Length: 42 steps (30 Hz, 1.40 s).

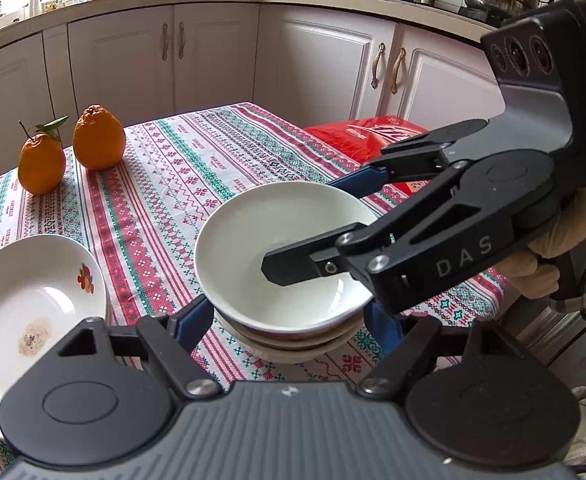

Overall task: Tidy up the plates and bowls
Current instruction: 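Lower the pink-flower bowl into the nested white bowls, then open the right gripper and withdraw from the bowl stack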

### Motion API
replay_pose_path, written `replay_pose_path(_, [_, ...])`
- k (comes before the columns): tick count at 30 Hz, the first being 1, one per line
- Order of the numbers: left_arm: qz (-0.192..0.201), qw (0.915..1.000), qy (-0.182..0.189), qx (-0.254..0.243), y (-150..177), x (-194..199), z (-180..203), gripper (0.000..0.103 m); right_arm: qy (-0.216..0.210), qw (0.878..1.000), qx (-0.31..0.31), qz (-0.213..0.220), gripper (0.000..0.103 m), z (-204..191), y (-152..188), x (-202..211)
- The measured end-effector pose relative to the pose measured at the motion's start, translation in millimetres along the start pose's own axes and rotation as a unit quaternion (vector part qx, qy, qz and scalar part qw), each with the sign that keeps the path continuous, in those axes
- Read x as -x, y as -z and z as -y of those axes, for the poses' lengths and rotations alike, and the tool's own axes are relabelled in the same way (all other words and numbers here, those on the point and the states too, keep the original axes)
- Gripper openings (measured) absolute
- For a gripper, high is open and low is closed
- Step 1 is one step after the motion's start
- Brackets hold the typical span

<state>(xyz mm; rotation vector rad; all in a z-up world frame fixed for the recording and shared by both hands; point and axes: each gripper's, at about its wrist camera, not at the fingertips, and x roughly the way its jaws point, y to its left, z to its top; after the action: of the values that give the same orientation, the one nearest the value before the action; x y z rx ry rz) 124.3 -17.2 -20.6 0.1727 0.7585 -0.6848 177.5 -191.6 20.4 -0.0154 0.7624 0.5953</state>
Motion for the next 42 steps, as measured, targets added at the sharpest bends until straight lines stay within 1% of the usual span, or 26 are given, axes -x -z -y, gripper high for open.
replay_pose_path(1, [0.004,1.0000,0.000,-0.001,0,1,0,0.090,-0.003,1.000,0.000,0.000,0.085,0,0,1])
replay_pose_path(2, [0.007,1.0000,-0.001,-0.003,0,2,0,0.091,-0.005,1.000,-0.001,0.000,0.087,0,1,1])
replay_pose_path(3, [0.010,0.9999,-0.003,-0.005,0,4,0,0.091,-0.007,1.000,0.000,0.001,0.092,-1,1,2])
replay_pose_path(4, [0.010,0.9999,-0.005,-0.006,-1,4,0,0.092,-0.006,1.000,0.002,0.003,0.094,-1,2,3])
replay_pose_path(8, [0.007,1.0000,0.000,-0.004,1,7,-1,0.092,-0.006,1.000,0.007,0.009,0.096,-3,5,9])
replay_pose_path(10, [0.006,1.0000,0.004,-0.003,3,9,0,0.092,-0.008,1.000,0.011,0.014,0.099,-5,7,14])
replay_pose_path(15, [0.002,0.9999,0.003,-0.012,8,16,1,0.093,-0.009,0.999,0.024,0.019,0.101,-6,13,24])
replay_pose_path(17, [0.001,0.9999,0.004,-0.013,11,18,0,0.094,-0.005,0.999,0.028,0.019,0.103,-5,16,29])
replay_pose_path(21, [-0.010,0.9999,0.004,-0.012,15,18,-2,0.095,0.002,0.999,0.037,0.015,0.103,-4,25,37])
replay_pose_path(27, [-0.033,0.9990,-0.006,-0.030,20,11,-2,0.095,0.024,0.998,0.055,-0.005,0.103,-3,38,42])
replay_pose_path(30, [-0.035,0.9989,-0.007,-0.030,20,10,-3,0.095,0.035,0.998,0.060,-0.001,0.103,-4,41,46])
replay_pose_path(32, [-0.035,0.9990,-0.005,-0.027,20,9,-3,0.095,0.026,0.998,0.061,0.013,0.103,-5,39,51])
replay_pose_path(37, [-0.038,0.9990,-0.002,-0.023,22,7,-4,0.095,-0.031,0.995,0.081,0.053,0.103,-19,29,57])
replay_pose_path(39, [-0.038,0.9991,-0.001,-0.021,22,7,-4,0.095,-0.051,0.993,0.097,0.054,0.103,-25,27,53])
replay_pose_path(42, [-0.038,0.9991,0.000,-0.020,22,7,-5,0.095,-0.053,0.992,0.104,0.041,0.103,-29,26,42])
